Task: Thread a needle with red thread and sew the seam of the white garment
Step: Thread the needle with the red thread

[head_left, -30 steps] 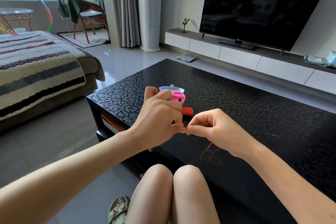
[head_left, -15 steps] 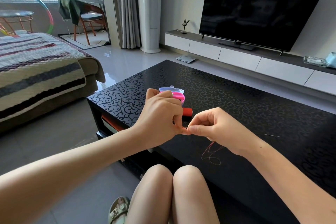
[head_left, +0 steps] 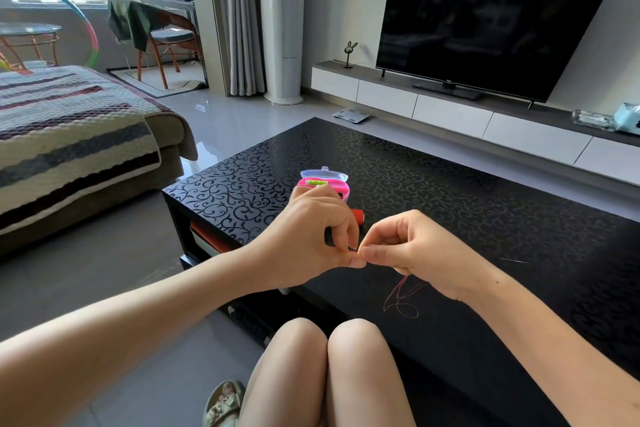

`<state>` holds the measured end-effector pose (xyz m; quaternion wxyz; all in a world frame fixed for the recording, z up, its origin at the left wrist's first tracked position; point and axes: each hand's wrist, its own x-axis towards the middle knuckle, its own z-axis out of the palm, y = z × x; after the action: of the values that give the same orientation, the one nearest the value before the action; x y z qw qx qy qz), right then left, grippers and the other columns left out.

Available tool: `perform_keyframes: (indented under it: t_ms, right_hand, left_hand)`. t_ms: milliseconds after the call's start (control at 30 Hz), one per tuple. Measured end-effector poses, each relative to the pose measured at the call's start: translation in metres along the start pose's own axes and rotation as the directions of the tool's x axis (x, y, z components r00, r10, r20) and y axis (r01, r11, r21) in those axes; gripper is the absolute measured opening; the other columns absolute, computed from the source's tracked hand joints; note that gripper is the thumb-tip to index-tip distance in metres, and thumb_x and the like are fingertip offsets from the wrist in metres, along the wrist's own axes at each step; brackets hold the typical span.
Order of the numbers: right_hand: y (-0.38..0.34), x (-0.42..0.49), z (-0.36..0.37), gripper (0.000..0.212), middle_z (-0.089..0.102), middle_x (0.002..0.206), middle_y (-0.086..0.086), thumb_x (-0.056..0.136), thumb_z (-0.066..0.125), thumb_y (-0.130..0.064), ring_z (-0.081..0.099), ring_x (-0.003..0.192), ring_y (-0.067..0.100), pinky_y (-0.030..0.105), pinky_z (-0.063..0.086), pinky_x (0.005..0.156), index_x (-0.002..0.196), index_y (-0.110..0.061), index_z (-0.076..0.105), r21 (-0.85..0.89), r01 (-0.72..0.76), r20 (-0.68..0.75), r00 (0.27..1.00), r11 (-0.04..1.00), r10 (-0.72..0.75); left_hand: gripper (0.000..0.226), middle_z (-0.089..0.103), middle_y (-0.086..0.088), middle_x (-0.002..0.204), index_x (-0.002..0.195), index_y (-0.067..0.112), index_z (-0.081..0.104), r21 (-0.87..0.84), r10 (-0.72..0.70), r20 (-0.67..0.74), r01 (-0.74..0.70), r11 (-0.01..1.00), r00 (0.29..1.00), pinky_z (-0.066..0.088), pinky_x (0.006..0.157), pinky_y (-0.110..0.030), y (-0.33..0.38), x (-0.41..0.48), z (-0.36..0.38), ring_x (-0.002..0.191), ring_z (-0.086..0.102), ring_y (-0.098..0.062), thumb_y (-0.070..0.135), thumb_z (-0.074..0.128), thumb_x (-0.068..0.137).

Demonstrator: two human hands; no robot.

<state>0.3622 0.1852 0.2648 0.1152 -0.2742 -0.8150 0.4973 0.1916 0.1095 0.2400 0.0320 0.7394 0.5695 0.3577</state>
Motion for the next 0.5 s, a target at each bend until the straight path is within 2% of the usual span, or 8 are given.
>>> perform_keyframes:
  t_ms: [133, 233, 300, 333, 400, 433, 500]
  right_hand:
    - [0.001, -0.001, 0.001, 0.009, 0.058, 0.05, -0.014, 0.088, 0.065, -0.005, 0.05, 0.044, -0.006, 0.008, 0.037, 0.045, 0.086, 0.0, 0.072, 0.014, -0.007, 0.007, 1.0, 1.0, 0.007]
    - [-0.001, -0.002, 0.003, 0.008, 0.056, 0.046, -0.015, 0.087, 0.065, -0.005, 0.05, 0.044, -0.006, 0.007, 0.037, 0.045, 0.085, 0.0, 0.071, 0.033, -0.003, 0.025, 1.0, 0.999, 0.002]
    - [-0.001, -0.002, 0.004, 0.007, 0.056, 0.046, -0.014, 0.086, 0.065, -0.002, 0.05, 0.043, -0.005, 0.007, 0.037, 0.045, 0.085, 0.002, 0.07, 0.058, 0.012, 0.011, 1.0, 0.998, -0.013]
    - [-0.001, -0.002, 0.005, 0.007, 0.056, 0.045, -0.014, 0.086, 0.064, 0.001, 0.05, 0.042, -0.005, 0.007, 0.037, 0.044, 0.086, 0.004, 0.07, 0.073, 0.019, -0.001, 1.0, 0.997, -0.019]
    - [0.0, -0.003, 0.007, 0.007, 0.054, 0.043, -0.014, 0.086, 0.062, 0.004, 0.049, 0.039, -0.005, 0.007, 0.037, 0.044, 0.087, 0.006, 0.069, 0.087, 0.031, -0.029, 0.999, 0.996, -0.028]
    - [0.001, -0.003, 0.008, 0.008, 0.055, 0.043, -0.014, 0.087, 0.062, 0.004, 0.049, 0.039, -0.005, 0.007, 0.038, 0.044, 0.086, 0.006, 0.069, 0.084, 0.038, -0.045, 0.998, 0.996, -0.034]
    - [0.004, -0.004, 0.01, 0.012, 0.057, 0.046, -0.014, 0.087, 0.061, 0.005, 0.049, 0.041, -0.006, 0.007, 0.038, 0.045, 0.079, 0.002, 0.07, 0.077, 0.046, -0.083, 0.996, 0.996, -0.04]
  left_hand:
    - [0.048, 0.059, 0.024, 0.069, 0.053, 0.039, 0.041, -0.003, -0.034, 0.009, 0.034, 0.999, 0.999, 0.024, 0.094, -0.015, 0.002, -0.002, 0.0, 0.087, 0.053, -0.005, 0.028, 0.086, 0.067]
    - [0.048, 0.059, 0.023, 0.069, 0.052, 0.037, 0.042, -0.036, -0.078, 0.029, 0.079, 0.996, 0.997, 0.032, 0.092, -0.021, 0.005, -0.003, 0.0, 0.085, 0.055, -0.009, 0.027, 0.085, 0.068]
    - [0.045, 0.06, 0.021, 0.069, 0.052, 0.034, 0.045, -0.104, -0.107, 0.038, 0.11, 0.989, 0.994, 0.04, 0.081, -0.018, 0.01, -0.003, -0.003, 0.08, 0.056, -0.006, 0.022, 0.085, 0.068]
    - [0.041, 0.061, 0.019, 0.07, 0.053, 0.03, 0.048, -0.145, -0.126, 0.048, 0.132, 0.981, 0.991, 0.043, 0.071, -0.013, 0.013, -0.003, -0.004, 0.076, 0.057, -0.002, 0.02, 0.085, 0.069]
    - [0.03, 0.061, 0.013, 0.072, 0.06, 0.016, 0.056, -0.228, -0.183, 0.086, 0.198, 0.953, 0.979, 0.041, 0.053, -0.004, 0.017, -0.003, -0.007, 0.065, 0.055, 0.006, 0.015, 0.083, 0.071]
    - [0.027, 0.062, 0.01, 0.073, 0.063, 0.015, 0.058, -0.256, -0.202, 0.101, 0.222, 0.941, 0.974, 0.04, 0.049, -0.004, 0.019, -0.003, -0.009, 0.062, 0.054, 0.006, 0.015, 0.083, 0.071]
    - [0.025, 0.063, 0.006, 0.073, 0.065, 0.023, 0.058, -0.257, -0.206, 0.101, 0.226, 0.94, 0.973, 0.044, 0.055, -0.011, 0.018, -0.002, -0.009, 0.064, 0.054, -0.003, 0.019, 0.083, 0.071]
